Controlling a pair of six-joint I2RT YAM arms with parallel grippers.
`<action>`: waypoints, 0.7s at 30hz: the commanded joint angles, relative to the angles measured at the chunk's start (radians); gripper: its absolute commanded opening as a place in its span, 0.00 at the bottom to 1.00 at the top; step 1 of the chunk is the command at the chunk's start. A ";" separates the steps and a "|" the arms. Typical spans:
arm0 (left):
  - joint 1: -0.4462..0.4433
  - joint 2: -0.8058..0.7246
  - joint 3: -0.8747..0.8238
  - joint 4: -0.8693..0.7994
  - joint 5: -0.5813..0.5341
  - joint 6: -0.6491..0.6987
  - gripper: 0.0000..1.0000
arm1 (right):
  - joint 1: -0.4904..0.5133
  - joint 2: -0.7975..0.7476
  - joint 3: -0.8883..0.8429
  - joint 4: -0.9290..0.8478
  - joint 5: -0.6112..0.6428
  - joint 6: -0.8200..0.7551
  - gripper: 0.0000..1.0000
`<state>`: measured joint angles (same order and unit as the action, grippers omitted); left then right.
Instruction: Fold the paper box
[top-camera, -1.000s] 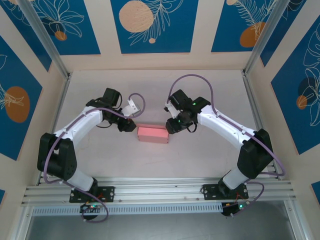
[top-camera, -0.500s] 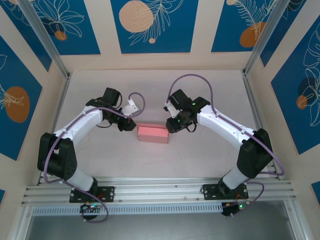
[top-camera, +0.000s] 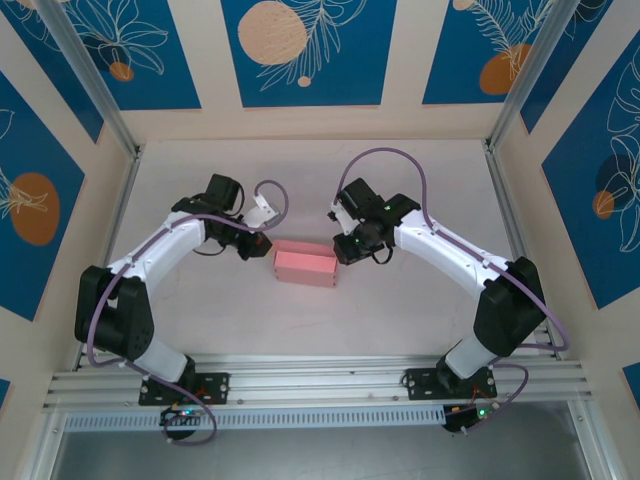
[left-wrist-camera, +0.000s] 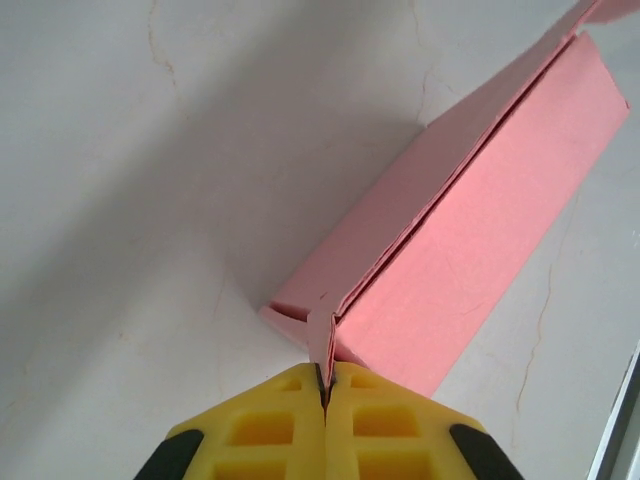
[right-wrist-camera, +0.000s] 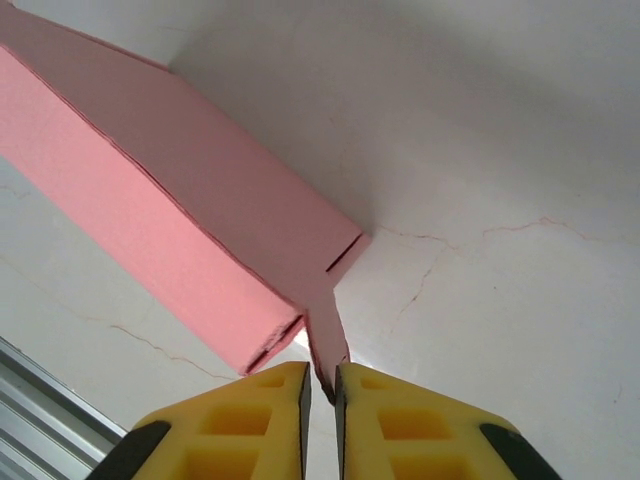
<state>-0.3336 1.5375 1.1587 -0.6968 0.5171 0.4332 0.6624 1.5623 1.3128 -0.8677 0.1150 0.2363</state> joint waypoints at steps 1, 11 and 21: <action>-0.021 -0.040 0.022 0.039 0.064 -0.124 0.03 | 0.006 0.015 0.003 0.022 -0.036 0.052 0.15; -0.058 -0.049 -0.012 0.119 0.046 -0.297 0.03 | 0.013 0.015 -0.001 0.092 -0.023 0.159 0.10; -0.096 -0.098 -0.083 0.249 -0.008 -0.462 0.02 | 0.013 -0.006 -0.022 0.216 0.014 0.287 0.05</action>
<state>-0.3874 1.4803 1.0943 -0.5217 0.4629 0.0322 0.6640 1.5623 1.3045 -0.7826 0.1738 0.4603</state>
